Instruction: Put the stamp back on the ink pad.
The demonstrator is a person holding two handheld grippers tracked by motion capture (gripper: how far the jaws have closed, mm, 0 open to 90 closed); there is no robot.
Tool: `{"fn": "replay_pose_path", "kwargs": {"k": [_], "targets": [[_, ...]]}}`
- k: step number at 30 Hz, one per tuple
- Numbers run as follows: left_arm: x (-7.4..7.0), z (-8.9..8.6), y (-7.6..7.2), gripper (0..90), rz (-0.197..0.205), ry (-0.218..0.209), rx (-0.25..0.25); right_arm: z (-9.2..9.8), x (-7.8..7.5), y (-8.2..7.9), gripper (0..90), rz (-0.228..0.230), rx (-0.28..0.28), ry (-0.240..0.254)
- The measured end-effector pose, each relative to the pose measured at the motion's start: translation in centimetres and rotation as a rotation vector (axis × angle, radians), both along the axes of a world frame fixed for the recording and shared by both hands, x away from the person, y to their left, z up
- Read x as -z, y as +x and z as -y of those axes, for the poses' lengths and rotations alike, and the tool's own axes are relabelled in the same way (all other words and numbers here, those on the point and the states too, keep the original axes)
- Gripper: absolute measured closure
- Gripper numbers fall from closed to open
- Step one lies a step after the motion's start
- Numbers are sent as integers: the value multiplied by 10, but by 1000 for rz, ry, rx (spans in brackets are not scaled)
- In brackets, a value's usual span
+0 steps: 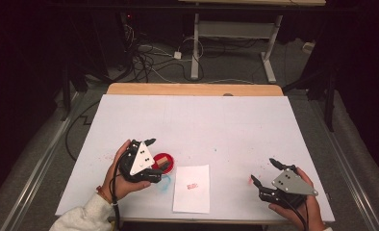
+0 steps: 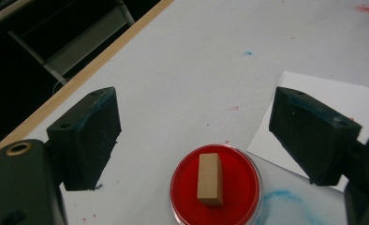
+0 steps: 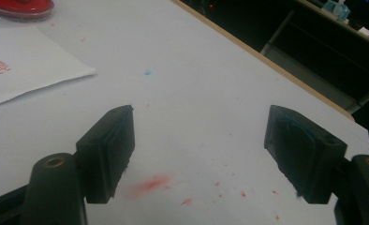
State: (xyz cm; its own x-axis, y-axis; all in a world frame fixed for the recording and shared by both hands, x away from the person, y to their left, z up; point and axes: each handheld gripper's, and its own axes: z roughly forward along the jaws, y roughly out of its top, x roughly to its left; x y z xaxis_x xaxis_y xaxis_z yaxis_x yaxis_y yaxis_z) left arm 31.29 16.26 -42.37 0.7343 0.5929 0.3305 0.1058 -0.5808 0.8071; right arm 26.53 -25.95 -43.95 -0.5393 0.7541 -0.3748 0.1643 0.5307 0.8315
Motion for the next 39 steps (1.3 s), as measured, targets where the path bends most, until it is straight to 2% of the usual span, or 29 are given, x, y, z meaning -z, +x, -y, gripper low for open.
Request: {"fn": "replay_pose_path", "kwargs": {"k": [4, 11, 16, 18, 32, 37, 39], "targets": [[0, -5, -2, 162, 3, 2, 0, -1, -1, 0, 179, 6, 1, 19], [6, -13, -6, 162, 1, 17, -7, -2, -1, -1, 171, 11, -1, 22], [10, -17, -9, 161, -2, 43, -25, -4, -1, -3, 172, 16, -7, 16], [12, -20, -10, 161, -1, 30, -31, -5, -1, -3, 175, 25, -6, 12], [29, -40, -19, 161, -10, 76, -62, -7, 1, -4, 188, 28, -2, -5], [36, -50, -22, 161, -24, 68, -72, -8, 2, -4, 190, 25, 2, -8], [39, -54, -22, 161, -32, 80, -78, -8, 2, -4, 190, 25, 2, -11]]}}
